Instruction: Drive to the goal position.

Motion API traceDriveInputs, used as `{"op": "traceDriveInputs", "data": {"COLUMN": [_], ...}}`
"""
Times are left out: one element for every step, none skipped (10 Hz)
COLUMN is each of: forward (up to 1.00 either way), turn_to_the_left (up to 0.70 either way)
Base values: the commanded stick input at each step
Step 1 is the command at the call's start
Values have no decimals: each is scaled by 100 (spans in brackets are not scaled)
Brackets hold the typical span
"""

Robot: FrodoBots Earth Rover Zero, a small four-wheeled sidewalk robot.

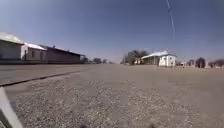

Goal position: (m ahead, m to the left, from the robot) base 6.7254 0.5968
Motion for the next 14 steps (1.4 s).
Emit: {"op": "traceDriveInputs", "data": {"forward": [70, 70, 70, 70, 70, 70, 70, 70, 70, 70, 70, 70, 70, 70], "turn_to_the_left": [0, 0, 0, 0, 0, 0, 0, 0, 0, 0, 0, 0, 0, 0]}}
